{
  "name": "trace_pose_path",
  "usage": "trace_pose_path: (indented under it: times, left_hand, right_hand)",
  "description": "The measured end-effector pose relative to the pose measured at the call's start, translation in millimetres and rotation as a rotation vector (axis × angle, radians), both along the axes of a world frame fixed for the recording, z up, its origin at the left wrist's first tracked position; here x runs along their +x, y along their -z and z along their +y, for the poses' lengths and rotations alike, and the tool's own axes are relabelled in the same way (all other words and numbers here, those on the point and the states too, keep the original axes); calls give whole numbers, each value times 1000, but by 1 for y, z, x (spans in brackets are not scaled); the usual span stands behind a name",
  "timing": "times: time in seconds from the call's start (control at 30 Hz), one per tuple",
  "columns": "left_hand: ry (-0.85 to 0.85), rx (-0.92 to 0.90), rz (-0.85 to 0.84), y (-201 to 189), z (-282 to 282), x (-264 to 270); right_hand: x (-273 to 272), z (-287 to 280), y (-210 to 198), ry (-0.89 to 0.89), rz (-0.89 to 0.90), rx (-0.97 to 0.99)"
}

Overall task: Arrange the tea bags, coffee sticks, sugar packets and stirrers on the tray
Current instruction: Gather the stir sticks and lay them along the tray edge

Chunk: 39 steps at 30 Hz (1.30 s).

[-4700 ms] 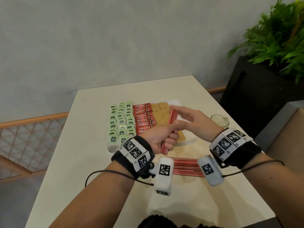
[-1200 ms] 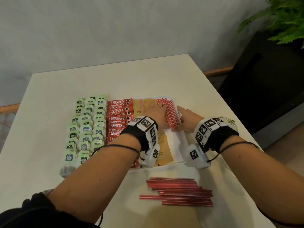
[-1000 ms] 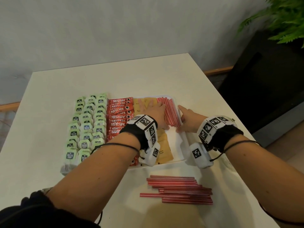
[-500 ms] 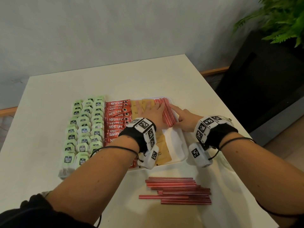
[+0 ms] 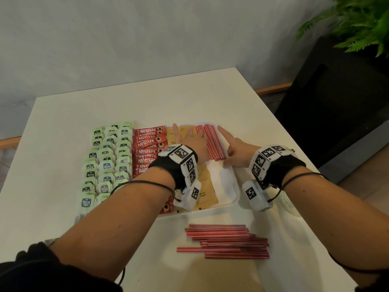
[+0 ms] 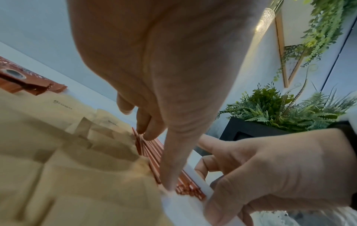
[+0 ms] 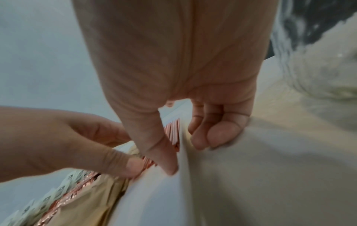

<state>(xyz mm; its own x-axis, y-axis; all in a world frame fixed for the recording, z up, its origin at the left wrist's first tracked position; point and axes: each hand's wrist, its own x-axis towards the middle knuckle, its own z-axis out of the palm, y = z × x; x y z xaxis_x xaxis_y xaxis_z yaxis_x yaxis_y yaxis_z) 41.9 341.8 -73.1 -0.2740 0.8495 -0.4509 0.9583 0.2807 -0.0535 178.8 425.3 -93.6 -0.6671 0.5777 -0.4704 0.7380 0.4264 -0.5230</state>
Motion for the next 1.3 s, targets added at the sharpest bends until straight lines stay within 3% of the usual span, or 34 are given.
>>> trace_pose_path:
  times: [0.27, 0.4, 0.77, 0.97, 1.1, 1.3]
  left_hand:
    - [-20, 61, 2, 5, 0, 3]
    - [-40, 80, -12, 9, 0, 8]
    - [-10, 116, -26, -6, -7, 8]
    - [144, 219, -95, -41, -35, 28]
    - [201, 301, -193, -57, -72, 45]
    - [275, 238, -74, -37, -140, 87]
  right_hand:
    - [0, -3, -1, 86, 117, -36]
    - [-1, -1, 3, 102, 97, -75]
    - [-5, -14, -19, 162, -23, 62]
    - [27, -47, -49, 31, -30, 280]
    - [56, -86, -62, -75, -105, 312]
    - [87, -135, -55, -162, -147, 271]
